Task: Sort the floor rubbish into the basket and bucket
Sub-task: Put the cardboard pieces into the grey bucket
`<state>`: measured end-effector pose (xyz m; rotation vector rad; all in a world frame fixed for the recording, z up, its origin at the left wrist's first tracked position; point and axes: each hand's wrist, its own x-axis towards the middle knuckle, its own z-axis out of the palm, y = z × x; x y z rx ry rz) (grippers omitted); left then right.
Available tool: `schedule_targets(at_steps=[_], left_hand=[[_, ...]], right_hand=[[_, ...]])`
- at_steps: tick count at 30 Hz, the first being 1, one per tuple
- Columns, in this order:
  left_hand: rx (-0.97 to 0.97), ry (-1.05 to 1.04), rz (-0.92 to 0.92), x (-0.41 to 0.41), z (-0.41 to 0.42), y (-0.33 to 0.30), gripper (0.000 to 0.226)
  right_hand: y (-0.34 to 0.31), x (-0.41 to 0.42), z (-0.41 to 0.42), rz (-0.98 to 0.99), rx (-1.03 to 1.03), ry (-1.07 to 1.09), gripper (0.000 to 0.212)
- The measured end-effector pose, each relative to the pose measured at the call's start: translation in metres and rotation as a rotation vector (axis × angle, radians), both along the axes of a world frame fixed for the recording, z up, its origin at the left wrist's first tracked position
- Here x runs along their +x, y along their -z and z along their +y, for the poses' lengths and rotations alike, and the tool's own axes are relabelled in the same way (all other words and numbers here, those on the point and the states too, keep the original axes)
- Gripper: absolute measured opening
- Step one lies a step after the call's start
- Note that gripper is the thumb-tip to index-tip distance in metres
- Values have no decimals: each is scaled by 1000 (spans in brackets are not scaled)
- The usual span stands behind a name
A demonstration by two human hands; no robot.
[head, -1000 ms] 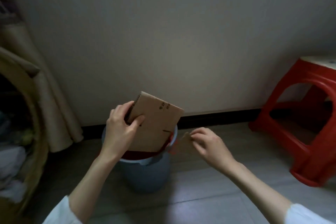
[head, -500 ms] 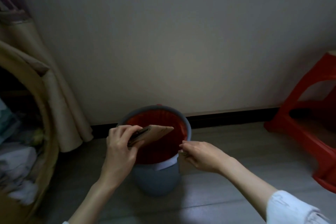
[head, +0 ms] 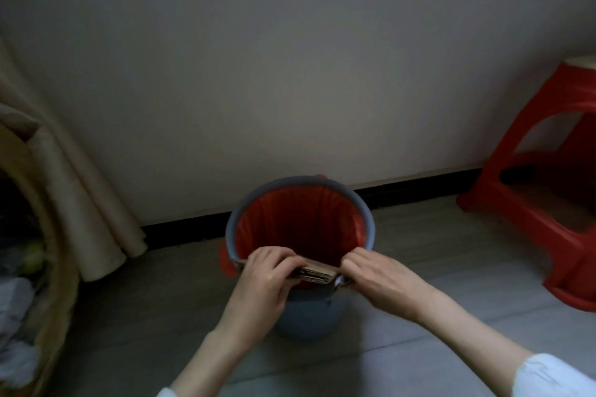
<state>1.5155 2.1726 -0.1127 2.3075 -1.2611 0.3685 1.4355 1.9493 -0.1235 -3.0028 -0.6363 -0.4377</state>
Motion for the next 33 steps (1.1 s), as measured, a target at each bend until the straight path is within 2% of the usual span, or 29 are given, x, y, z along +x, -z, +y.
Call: schedule_targets(at_steps=[4,7,9,12,15,18,20,25,30,31,33], left_hand=[[88,99,86,-11,-48,12,26],[156,177,198,-27,-81,13,32],[164,198,182,-39,-95,13,33],[213,187,136,-57,-107,13,63],[428,157,160,-62,-108,13,86],[460,99,122,-57,-102,16,78],[413,56,25,-59,-100,19,79],[222,40,-136,-64,-96,30,49],[183,97,-175,-66,-95,29,42],[184,106,-165,-67,-94,29,40],[179,131,-152,-69,-93,32,39]], right_hand=[[-4,-39,-38,-34,-2,69,19],[-5,-71,-60,-25,33,146,25],[-4,-88,-69,-14,44,172,23],[-4,-105,-75,27,79,194,23],[-11,-107,-75,95,132,201,23],[-20,-104,-75,170,226,216,11],[-31,-104,-76,221,311,283,15],[-65,-103,-83,267,646,475,5],[-81,-88,-78,38,1184,505,18],[-81,-81,-75,-32,1253,524,20],[-79,-63,-65,-118,1263,570,22]])
